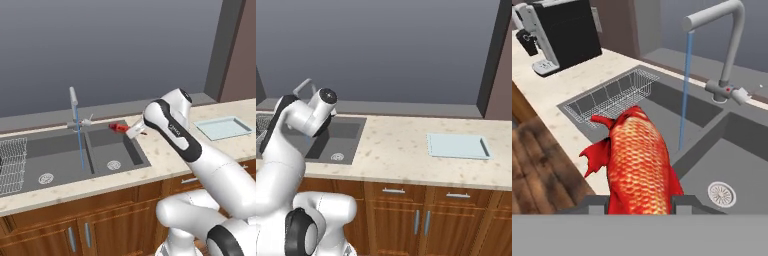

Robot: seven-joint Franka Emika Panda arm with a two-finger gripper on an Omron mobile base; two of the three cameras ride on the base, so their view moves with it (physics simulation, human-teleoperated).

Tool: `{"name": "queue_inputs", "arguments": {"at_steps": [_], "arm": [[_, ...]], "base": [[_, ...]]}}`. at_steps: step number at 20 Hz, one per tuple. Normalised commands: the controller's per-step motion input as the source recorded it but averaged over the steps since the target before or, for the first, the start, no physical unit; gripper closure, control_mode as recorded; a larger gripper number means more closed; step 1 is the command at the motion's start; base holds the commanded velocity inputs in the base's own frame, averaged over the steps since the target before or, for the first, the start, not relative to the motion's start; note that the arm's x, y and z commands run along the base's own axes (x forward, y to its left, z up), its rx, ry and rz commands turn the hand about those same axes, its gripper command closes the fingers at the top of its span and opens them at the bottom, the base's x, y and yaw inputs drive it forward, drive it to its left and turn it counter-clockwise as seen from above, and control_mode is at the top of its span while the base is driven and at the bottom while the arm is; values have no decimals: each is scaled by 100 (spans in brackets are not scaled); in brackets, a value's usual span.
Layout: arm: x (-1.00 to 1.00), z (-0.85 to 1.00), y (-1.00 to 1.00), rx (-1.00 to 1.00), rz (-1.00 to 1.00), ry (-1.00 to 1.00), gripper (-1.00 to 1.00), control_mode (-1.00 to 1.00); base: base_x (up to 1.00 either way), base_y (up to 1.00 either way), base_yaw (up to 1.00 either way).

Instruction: Take the fish out of the fridge, briefly rinse it in the sink, and place it on the tray next to the sink.

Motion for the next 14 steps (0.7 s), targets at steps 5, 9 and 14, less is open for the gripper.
{"name": "queue_inputs", "arguments": {"at_steps": [5,9,14], "arm": [[42,-2,34,2,15,0,100,-100],[45,-4,32,0,18,0,100,-100],[43,-15,25,0,19,0,100,-100]], "base": [[0,0,0],[0,0,0],[0,0,0]]}}
